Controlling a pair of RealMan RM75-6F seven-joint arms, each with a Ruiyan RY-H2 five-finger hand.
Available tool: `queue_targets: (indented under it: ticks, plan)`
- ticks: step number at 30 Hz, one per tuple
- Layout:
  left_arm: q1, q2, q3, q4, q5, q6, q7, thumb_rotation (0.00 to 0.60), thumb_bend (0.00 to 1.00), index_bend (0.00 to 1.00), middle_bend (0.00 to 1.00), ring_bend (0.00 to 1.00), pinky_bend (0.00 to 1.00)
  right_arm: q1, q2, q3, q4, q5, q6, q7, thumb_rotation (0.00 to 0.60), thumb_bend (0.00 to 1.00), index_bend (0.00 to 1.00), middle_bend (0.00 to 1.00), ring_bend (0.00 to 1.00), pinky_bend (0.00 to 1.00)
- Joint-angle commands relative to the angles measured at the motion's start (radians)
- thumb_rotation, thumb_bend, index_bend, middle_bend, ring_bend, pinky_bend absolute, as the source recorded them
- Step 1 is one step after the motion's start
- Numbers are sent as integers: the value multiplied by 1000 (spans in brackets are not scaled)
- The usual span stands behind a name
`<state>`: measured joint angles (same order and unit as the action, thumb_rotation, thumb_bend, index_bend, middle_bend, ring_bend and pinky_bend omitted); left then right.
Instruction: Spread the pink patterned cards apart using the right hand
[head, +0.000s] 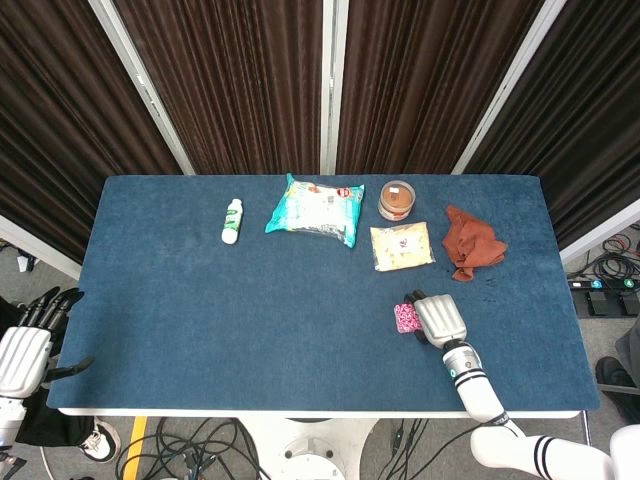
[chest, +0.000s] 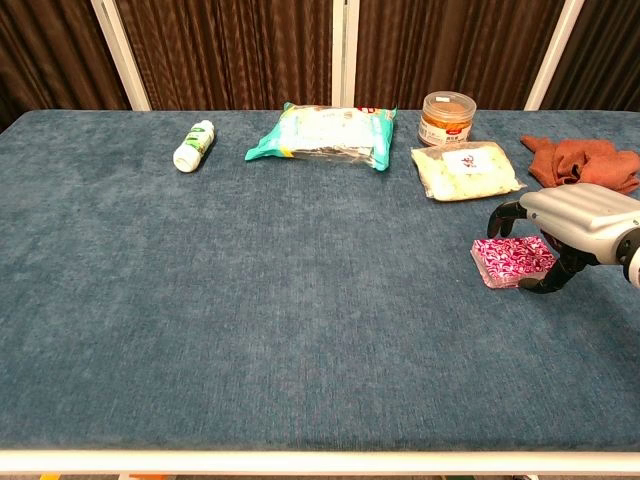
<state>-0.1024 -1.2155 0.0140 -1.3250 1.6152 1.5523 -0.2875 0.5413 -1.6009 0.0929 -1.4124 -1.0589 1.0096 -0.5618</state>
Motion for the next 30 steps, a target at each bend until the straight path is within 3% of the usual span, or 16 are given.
queue_targets:
  ticks: [1, 30]
  plan:
    - [0, 0, 0, 0, 0, 0, 0, 600, 19, 112, 101, 0, 127, 0, 4, -1, -4, 5, 1, -3, 600, 177, 292, 280, 782, 828]
    - [0, 1, -2, -2, 0, 1, -4, 600, 19, 112, 100, 0, 127, 10, -1, -9, -2, 26, 5, -8, 600, 189, 339, 338, 782, 828]
